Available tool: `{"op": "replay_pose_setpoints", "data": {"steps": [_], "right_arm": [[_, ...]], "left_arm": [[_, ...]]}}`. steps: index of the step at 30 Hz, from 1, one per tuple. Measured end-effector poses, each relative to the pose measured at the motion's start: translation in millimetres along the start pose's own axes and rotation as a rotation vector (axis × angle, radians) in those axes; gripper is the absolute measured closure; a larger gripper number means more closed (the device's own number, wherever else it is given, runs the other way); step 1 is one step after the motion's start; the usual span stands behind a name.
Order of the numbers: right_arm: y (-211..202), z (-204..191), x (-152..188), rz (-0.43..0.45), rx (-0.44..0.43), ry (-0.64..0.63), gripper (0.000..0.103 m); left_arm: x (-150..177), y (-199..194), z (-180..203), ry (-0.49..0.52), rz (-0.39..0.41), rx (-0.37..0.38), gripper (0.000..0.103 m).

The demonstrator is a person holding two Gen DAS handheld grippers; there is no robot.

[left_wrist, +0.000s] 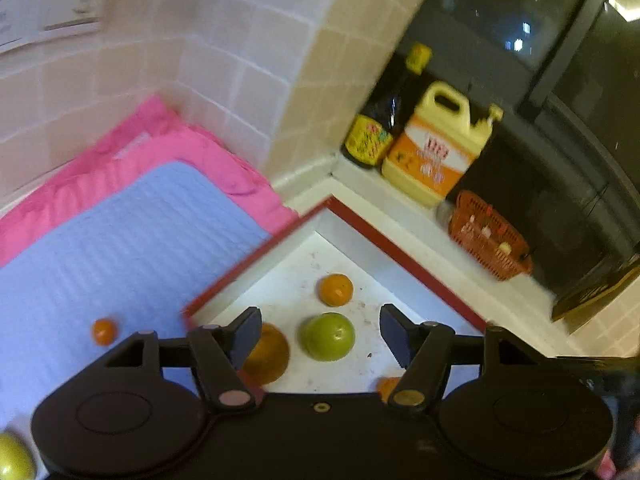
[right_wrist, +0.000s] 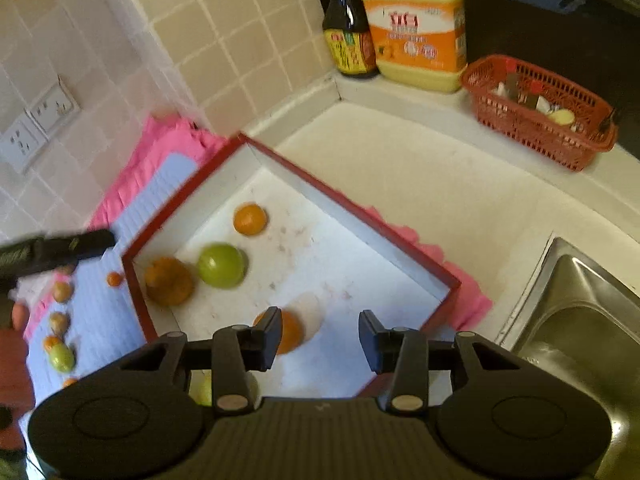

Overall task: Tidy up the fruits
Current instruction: 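Open both tools to release the fruit and pull back, then move both tools back toward the remaining fruit on the mat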

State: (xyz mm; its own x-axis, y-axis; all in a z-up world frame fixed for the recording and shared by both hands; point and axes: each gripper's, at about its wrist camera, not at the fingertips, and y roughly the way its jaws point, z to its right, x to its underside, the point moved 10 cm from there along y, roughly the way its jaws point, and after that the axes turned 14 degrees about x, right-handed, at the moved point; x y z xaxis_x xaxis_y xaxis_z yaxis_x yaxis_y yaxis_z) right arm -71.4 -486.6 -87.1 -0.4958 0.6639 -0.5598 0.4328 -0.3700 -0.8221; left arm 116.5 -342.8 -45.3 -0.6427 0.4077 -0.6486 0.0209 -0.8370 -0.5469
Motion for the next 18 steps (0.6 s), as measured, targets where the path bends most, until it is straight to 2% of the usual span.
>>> {"op": "replay_pose_setpoints", "data": {"steps": [3, 6, 14, 18], "right_arm": [[-6.1, -20.9, -3.9, 0.011, -0.043, 0.000, 0.058], [-7.5, -53.2, -1.9, 0.017, -0.069, -0.060, 0.058], [-5.8, -138.3, 18.9, -0.022, -0.180, -0.179, 0.054], [-5.5, -180.2, 33.1, -0.040, -0.220, -0.234, 0.054]], "left_arm": [[3.7, -42.2, -16.2, -0.043, 0.078, -0.011, 0.024], [12.0, -87.2, -35.8, -0.076, 0.139, -0.053, 0.024], [36.4, -211.6, -91.7, -0.159, 0.297, -0.221, 0.024], [48.2, -250.6, -113.9, -0.205, 0.349, -0.274, 0.023]]}}
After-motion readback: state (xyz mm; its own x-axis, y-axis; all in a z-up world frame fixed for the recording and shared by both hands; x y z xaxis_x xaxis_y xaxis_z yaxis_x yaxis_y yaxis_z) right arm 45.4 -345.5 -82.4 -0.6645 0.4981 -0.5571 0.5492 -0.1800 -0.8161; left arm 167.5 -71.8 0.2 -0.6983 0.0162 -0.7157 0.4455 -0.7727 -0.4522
